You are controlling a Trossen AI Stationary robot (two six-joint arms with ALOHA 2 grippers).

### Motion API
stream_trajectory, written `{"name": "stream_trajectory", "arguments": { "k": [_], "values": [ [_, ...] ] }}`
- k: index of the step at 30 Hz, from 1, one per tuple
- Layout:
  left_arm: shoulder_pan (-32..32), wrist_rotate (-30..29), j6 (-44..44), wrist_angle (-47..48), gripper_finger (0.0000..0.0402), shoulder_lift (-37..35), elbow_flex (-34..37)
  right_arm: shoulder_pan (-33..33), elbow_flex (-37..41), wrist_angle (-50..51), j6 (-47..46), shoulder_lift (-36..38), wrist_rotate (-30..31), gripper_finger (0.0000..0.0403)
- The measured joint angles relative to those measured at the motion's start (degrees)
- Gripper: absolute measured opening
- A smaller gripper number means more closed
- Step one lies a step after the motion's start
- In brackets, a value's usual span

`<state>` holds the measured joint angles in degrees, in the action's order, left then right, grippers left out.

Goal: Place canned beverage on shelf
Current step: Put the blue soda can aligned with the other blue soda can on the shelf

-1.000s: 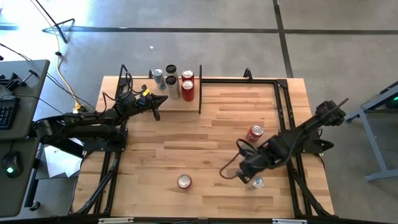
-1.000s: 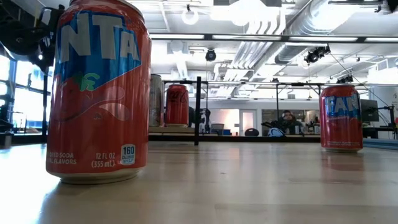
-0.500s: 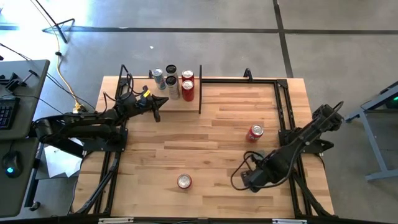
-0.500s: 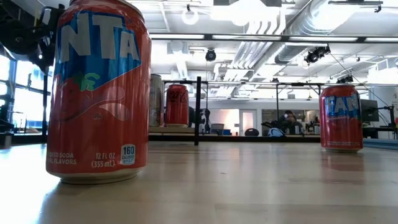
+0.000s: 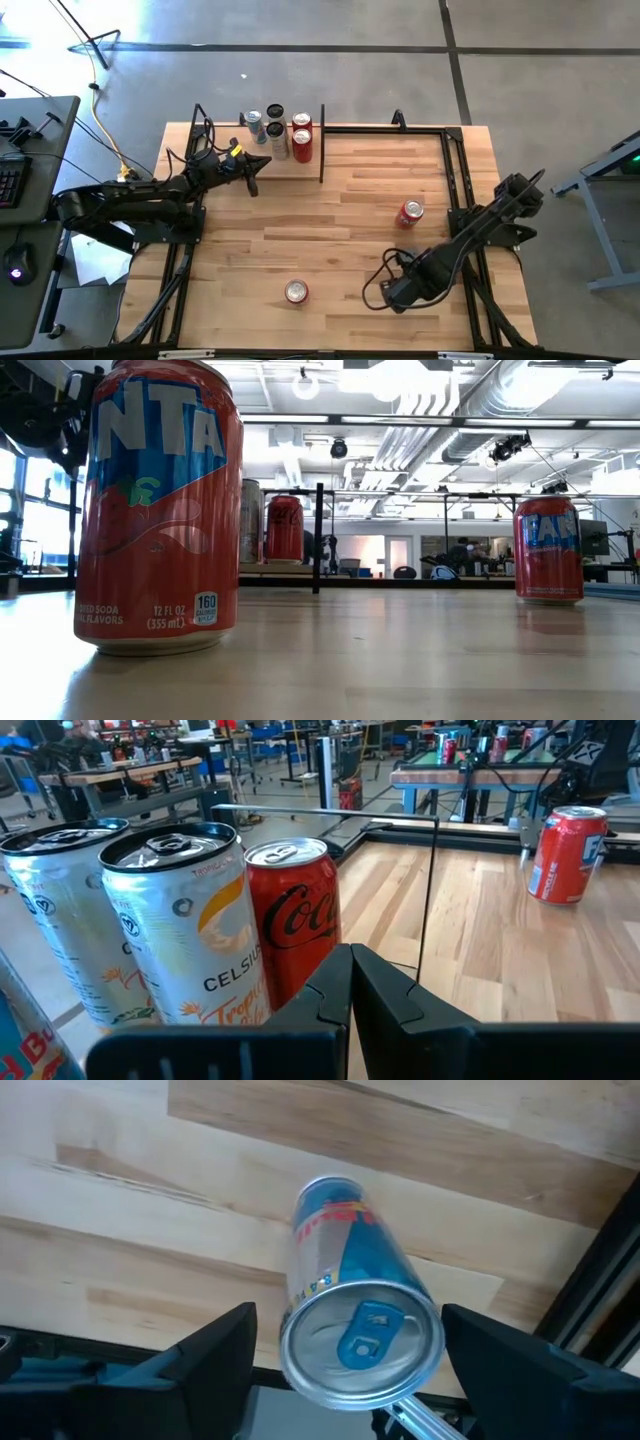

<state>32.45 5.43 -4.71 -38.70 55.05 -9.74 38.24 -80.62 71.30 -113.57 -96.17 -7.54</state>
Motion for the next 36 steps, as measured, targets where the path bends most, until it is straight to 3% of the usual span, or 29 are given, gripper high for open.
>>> {"name": "stream_trajectory", "arguments": {
  "k": [8, 13, 18, 22, 28, 32, 36],
  "values": [
    [0.0, 0.0, 1.26, 0.09, 0.0, 0.0, 0.0, -0.87, 0.02, -0.39, 1.79, -2.19, -0.6, 0.0281],
    [0.0, 2.92, 1.83, -0.16, 0.0, 0.0, 0.0, -3.11, 0.02, -2.73, 8.61, -2.86, -1.0, 0.0229],
    [0.0, 3.11, 2.58, -0.13, 0.0, 0.0, 0.0, -6.48, 0.0, -3.03, 18.34, -2.72, -0.51, 0.0223],
    [0.0, 5.15, 2.58, -0.12, 0.0, 0.0, 0.0, -11.27, -2.0, -0.65, 31.97, -2.86, 0.09, 0.0223],
    [0.0, 11.46, 3.23, 0.06, 0.0, 0.0, 0.0, -21.09, -12.29, 5.42, 56.75, -3.44, 6.09, 0.0223],
    [0.0, 15.03, 4.09, 0.1, 0.0, 0.0, 0.0, -28.09, -23.14, 8.9, 78.71, -9.0, 7.61, 0.0223],
    [0.0, 16.38, 4.35, 0.12, 0.0, 0.0, 0.0, -33.79, -39.42, 15.42, 101.14, -19.74, 7.76, 0.0223]
  ]
}}
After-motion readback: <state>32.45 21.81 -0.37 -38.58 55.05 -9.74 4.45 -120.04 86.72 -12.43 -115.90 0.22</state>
